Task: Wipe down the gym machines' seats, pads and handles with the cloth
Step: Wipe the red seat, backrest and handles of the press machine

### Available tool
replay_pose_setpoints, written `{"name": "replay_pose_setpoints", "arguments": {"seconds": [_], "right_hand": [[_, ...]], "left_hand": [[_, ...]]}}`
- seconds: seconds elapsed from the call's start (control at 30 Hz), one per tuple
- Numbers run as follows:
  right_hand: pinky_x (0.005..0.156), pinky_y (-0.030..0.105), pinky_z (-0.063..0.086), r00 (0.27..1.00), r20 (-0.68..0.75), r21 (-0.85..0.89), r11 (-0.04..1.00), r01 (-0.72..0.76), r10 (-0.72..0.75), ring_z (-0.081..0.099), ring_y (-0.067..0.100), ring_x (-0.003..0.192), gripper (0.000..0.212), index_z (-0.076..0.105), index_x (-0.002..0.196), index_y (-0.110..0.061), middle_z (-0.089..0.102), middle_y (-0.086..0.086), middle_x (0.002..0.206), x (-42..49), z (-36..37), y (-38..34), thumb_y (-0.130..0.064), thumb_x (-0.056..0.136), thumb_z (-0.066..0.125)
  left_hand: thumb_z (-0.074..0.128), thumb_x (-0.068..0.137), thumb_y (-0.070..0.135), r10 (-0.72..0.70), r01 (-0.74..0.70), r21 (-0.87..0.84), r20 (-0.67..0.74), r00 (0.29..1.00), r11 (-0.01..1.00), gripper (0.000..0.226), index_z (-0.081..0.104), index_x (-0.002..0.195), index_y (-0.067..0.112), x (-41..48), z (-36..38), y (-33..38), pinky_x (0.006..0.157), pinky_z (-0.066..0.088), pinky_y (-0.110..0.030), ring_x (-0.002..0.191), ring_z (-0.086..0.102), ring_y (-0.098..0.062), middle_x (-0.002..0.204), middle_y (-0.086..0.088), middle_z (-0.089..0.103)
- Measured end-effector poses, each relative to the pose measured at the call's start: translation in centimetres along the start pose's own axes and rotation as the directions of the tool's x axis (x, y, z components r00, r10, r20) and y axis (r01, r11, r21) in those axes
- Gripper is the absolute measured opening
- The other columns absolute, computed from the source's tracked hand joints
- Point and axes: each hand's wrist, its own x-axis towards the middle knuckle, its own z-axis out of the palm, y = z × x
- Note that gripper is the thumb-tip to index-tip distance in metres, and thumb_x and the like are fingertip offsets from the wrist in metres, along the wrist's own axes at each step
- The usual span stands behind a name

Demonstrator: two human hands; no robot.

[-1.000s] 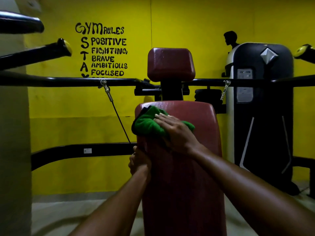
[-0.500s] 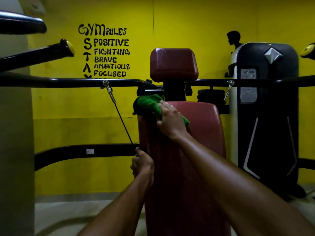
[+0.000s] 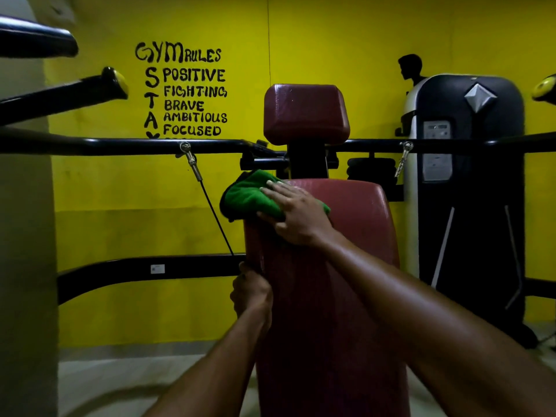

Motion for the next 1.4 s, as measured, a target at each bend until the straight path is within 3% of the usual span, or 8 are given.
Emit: {"name": "replay_pose_setpoints", "arguments": {"seconds": [0.13, 0.37, 0.67, 0.77, 0.87, 1.1, 1.27, 1.4], "right_hand": [[0.119, 0.039, 0.027, 0.945, -0.062, -0.077, 0.943, -0.324, 0.320, 0.037, 0.024, 0.146, 0.064, 0.044, 0.151, -0.016, 0.046, 0.007, 0.157, 2.5, -0.7, 0.7, -0.049, 0.098, 0.054], [0.126, 0.041, 0.017, 0.987, 0.097, -0.025, 0.991, 0.134, -0.131, 0.037, 0.017, 0.148, 0.065, 0.047, 0.152, -0.028, 0.042, 0.000, 0.161, 2.9, -0.6, 1.4, -0.061, 0.097, 0.054], [0.115, 0.044, 0.031, 0.978, -0.017, -0.074, 0.975, -0.207, 0.207, 0.066, 0.025, 0.110, 0.064, 0.071, 0.123, -0.032, 0.076, 0.003, 0.110, 2.5, -4.2, 8.6, -0.078, 0.086, 0.047], [0.109, 0.047, 0.037, 0.928, -0.114, -0.169, 0.913, -0.371, 0.355, 0.068, 0.027, 0.096, 0.079, 0.073, 0.103, -0.029, 0.075, 0.003, 0.089, 0.5, -5.0, 10.7, -0.090, 0.075, 0.031], [0.111, 0.052, 0.034, 0.834, -0.192, -0.168, 0.820, -0.548, 0.518, 0.064, 0.032, 0.104, 0.085, 0.071, 0.098, -0.027, 0.073, 0.009, 0.095, -1.4, -5.6, 12.1, -0.098, 0.070, 0.032], [0.104, 0.050, 0.047, 0.659, -0.151, 0.108, 0.675, -0.730, 0.737, 0.059, 0.039, 0.121, 0.114, 0.058, 0.137, -0.023, 0.068, 0.012, 0.128, -4.2, -5.8, 13.4, -0.103, 0.059, 0.037], [0.088, 0.040, 0.054, 0.543, -0.138, 0.320, 0.556, -0.767, 0.829, 0.064, 0.037, 0.111, 0.082, 0.061, 0.128, -0.014, 0.069, 0.014, 0.120, -6.9, -5.1, 12.1, -0.079, 0.079, 0.060], [0.100, 0.050, 0.048, 0.506, -0.177, 0.238, 0.535, -0.811, 0.844, 0.059, 0.036, 0.117, 0.089, 0.062, 0.122, -0.012, 0.066, 0.015, 0.124, -12.9, -3.5, 9.7, -0.085, 0.076, 0.042]], "left_hand": [[0.025, 0.103, 0.048, -0.034, 0.032, -0.057, -0.029, 0.999, 0.998, 0.062, 0.063, 0.118, 0.001, -0.5, 0.0, 0.2, 0.084, 0.040, -0.040, 0.109, 0.057, -0.040, 0.123, -0.024, 0.061], [0.020, 0.105, 0.044, -0.001, 0.001, -0.009, -0.023, 1.000, 1.000, 0.062, 0.063, 0.114, 0.000, -0.4, 0.1, 0.1, 0.077, 0.044, -0.038, 0.094, 0.059, -0.037, 0.113, -0.024, 0.064], [0.027, 0.100, 0.051, -0.030, 0.026, -0.089, -0.043, 0.999, 0.996, 0.058, 0.063, 0.098, 0.006, -0.3, 0.3, -0.1, 0.085, 0.049, -0.044, 0.096, 0.059, -0.039, 0.112, -0.024, 0.063], [0.026, 0.100, 0.051, -0.024, 0.021, -0.075, -0.032, 0.999, 0.997, 0.051, 0.054, 0.085, 0.011, -0.4, 0.3, 0.0, 0.088, 0.050, -0.048, 0.093, 0.058, -0.038, 0.109, -0.023, 0.062], [0.026, 0.101, 0.049, -0.016, 0.014, -0.070, -0.034, 0.999, 0.997, 0.050, 0.053, 0.087, 0.010, -0.6, 0.1, 0.2, 0.089, 0.049, -0.048, 0.096, 0.058, -0.039, 0.109, -0.023, 0.062], [0.026, 0.101, 0.049, -0.027, 0.025, -0.068, -0.036, 0.999, 0.997, 0.058, 0.063, 0.099, 0.004, -0.8, 0.1, 0.1, 0.091, 0.049, -0.049, 0.101, 0.059, -0.042, 0.115, -0.026, 0.062], [0.027, 0.101, 0.049, -0.026, 0.021, -0.082, -0.050, 0.998, 0.996, 0.052, 0.058, 0.094, 0.007, -1.0, 0.2, 0.1, 0.089, 0.049, -0.047, 0.100, 0.058, -0.041, 0.115, -0.026, 0.061], [0.027, 0.101, 0.048, -0.027, 0.021, -0.089, -0.068, 0.997, 0.996, 0.061, 0.062, 0.112, -0.001, -1.2, 0.2, 0.2, 0.083, 0.043, -0.043, 0.102, 0.057, -0.041, 0.118, -0.027, 0.060]]}}
